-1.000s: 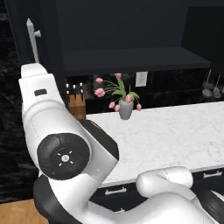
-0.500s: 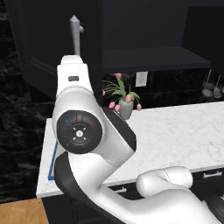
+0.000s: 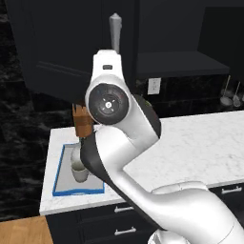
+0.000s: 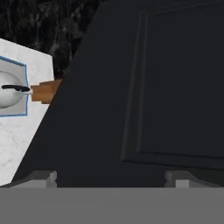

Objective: Pick the kettle from the counter and place it on the tray. Then pick the mug from the cabinet and place it on the tray. Then close the cabinet doors.

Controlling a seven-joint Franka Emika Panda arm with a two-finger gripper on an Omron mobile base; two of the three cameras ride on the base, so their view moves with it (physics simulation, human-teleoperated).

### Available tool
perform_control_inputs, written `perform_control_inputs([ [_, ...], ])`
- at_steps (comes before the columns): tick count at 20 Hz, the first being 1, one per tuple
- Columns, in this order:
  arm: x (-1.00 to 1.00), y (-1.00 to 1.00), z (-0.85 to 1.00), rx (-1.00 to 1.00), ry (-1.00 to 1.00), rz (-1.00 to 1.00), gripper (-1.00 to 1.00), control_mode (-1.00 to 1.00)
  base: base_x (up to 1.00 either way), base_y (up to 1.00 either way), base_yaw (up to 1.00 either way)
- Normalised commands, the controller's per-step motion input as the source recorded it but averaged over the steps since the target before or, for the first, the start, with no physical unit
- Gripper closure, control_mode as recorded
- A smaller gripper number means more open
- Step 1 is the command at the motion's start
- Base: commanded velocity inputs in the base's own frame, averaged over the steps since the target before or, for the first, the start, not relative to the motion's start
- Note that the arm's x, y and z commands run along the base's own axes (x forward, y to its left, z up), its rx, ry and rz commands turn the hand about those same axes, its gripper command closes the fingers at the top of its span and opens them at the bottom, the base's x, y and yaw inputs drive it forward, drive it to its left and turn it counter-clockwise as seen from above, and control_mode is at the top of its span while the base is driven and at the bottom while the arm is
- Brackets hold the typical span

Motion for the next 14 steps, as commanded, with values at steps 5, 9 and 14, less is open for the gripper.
perform_control_inputs([
  [5,0.84,-0.39,-0.03,0.00,0.22,-0.09,-1.00,-1.00,0.00,0.00,0.00],
  [9,0.92,-0.23,-0.06,0.00,0.23,-0.07,-1.00,-1.00,0.00,0.00,0.00],
  [14,0.85,-0.25,-0.12,0.00,0.16,-0.03,-1.00,-1.00,0.00,0.00,0.00],
])
